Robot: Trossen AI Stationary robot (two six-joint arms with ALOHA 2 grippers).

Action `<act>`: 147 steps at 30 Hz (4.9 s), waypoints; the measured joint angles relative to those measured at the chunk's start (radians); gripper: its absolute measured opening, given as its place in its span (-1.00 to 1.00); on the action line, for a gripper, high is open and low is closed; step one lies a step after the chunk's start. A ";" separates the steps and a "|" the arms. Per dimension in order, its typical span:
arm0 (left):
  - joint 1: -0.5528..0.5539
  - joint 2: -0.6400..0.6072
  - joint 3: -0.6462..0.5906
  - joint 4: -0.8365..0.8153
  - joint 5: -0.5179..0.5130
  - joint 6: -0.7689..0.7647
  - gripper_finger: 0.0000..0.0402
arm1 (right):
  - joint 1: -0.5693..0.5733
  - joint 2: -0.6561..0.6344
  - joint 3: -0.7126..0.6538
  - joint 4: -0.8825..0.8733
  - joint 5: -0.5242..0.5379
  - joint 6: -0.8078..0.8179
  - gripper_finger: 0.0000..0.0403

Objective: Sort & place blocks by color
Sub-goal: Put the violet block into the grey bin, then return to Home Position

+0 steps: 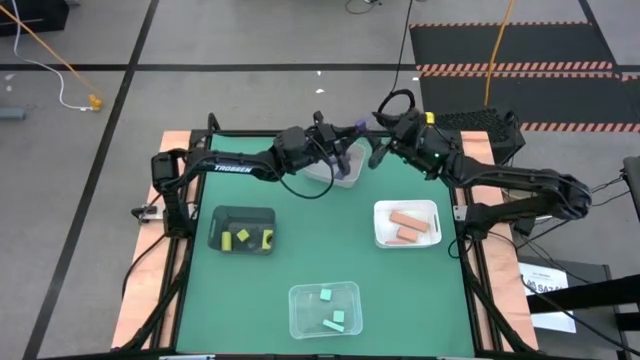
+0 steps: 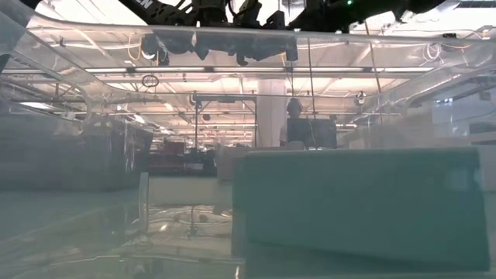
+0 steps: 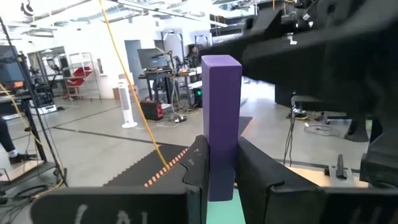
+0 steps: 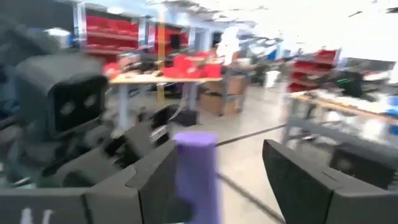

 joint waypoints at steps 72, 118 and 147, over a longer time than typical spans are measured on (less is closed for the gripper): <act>0.156 -0.149 -0.018 -0.869 0.125 -0.391 0.06 | 0.003 -0.194 -0.383 -0.212 -0.201 0.582 0.12; 0.136 -0.544 -0.017 -1.433 -0.304 -0.175 0.06 | -0.392 -0.260 -0.383 -0.529 -0.166 0.560 0.12; 0.075 -0.973 -0.823 -0.597 -0.227 -0.370 0.06 | -0.383 -0.263 -0.600 -0.157 -0.306 0.389 0.12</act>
